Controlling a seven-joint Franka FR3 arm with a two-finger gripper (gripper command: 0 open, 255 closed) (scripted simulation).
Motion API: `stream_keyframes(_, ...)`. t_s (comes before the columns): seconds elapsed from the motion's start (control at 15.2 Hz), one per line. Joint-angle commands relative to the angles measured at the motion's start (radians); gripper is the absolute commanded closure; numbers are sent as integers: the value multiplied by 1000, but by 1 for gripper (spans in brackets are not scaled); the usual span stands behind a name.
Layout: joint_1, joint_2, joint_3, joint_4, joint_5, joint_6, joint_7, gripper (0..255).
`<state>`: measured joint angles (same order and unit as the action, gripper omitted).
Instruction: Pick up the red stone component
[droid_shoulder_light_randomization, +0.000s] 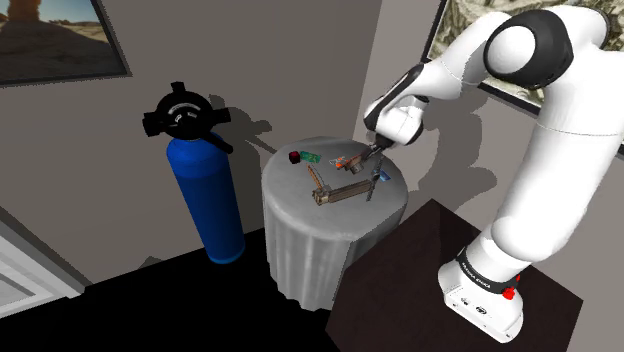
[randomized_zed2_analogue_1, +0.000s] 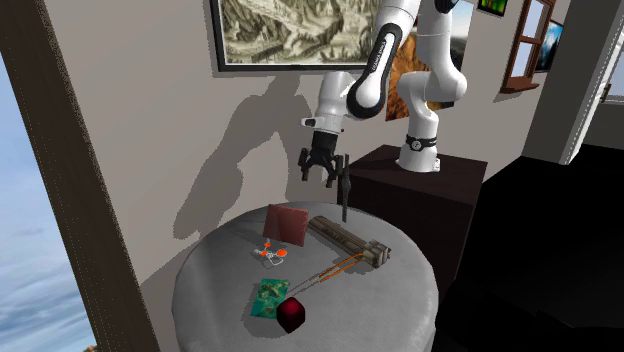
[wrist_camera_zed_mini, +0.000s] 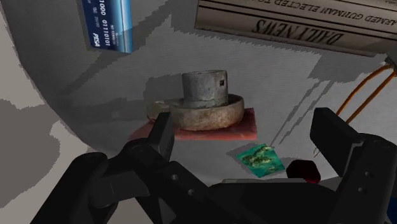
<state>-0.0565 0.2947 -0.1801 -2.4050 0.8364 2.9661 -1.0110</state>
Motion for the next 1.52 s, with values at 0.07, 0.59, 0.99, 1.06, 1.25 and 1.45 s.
stream_keyframes(0.07,-112,131,117,109,166,31,-164,0)
stream_keyframes(0.59,-276,394,275,352,318,85,-369,0)
stream_keyframes(0.99,-330,478,338,408,377,132,-459,0)
stream_keyframes(1.06,-330,479,338,408,377,132,-459,0)
stream_keyframes(1.25,-328,480,334,411,373,130,-455,255)
stream_keyframes(1.45,-327,481,334,412,372,130,-454,255)
